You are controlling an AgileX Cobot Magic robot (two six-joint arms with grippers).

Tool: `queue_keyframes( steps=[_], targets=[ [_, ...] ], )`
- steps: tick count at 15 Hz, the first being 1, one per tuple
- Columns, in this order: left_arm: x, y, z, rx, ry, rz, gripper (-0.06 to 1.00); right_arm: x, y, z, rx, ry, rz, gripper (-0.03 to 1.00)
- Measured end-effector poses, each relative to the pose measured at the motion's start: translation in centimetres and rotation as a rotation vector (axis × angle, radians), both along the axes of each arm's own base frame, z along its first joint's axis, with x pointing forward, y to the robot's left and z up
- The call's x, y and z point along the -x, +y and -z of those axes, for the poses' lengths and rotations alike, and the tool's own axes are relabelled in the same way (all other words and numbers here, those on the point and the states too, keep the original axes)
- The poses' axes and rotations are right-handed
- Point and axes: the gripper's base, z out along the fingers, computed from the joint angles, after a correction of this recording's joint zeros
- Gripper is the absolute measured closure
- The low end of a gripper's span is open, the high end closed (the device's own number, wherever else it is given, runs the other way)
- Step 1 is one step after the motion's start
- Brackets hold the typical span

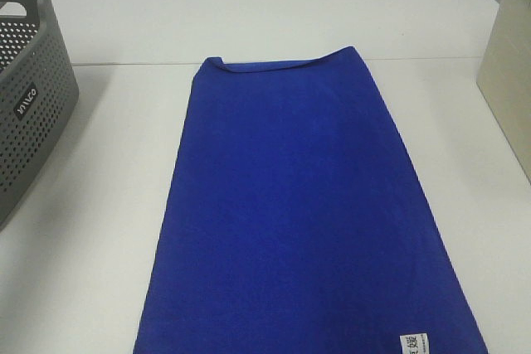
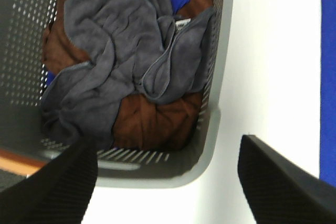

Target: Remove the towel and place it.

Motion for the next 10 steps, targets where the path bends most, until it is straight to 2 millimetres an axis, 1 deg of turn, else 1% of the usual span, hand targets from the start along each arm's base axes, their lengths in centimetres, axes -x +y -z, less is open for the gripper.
queue_keyframes(
  steps=[1,2,3,4,7,8,10],
  targets=[
    [2.3,0.2,0.0,-0.021,-0.015,-0.016,0.25,2.0,0.2,1.3,-0.001,0.007,0.000,0.29],
    [4.2,0.4,0.2,-0.038,-0.030,-0.023,0.25,2.7,0.3,2.0,-0.002,0.018,0.000,0.29],
    [6.9,0.5,0.5,-0.057,-0.055,-0.028,0.25,6.0,0.5,4.4,0.005,0.017,0.001,0.29],
    [8.6,0.5,0.9,-0.058,-0.078,-0.027,0.25,7.7,0.7,5.3,0.012,-0.004,-0.005,0.29],
    [12.6,0.5,2.7,-0.062,-0.198,-0.016,0.25,11.8,1.1,8.5,0.024,-0.058,-0.013,0.29],
    [13.9,0.4,3.5,-0.065,-0.233,-0.013,0.25,13.0,1.2,9.4,0.028,-0.082,-0.014,0.29],
    [15.8,0.5,5.5,-0.078,-0.271,-0.006,0.25,14.7,1.3,10.7,0.033,-0.134,-0.014,0.29]
  ],
)
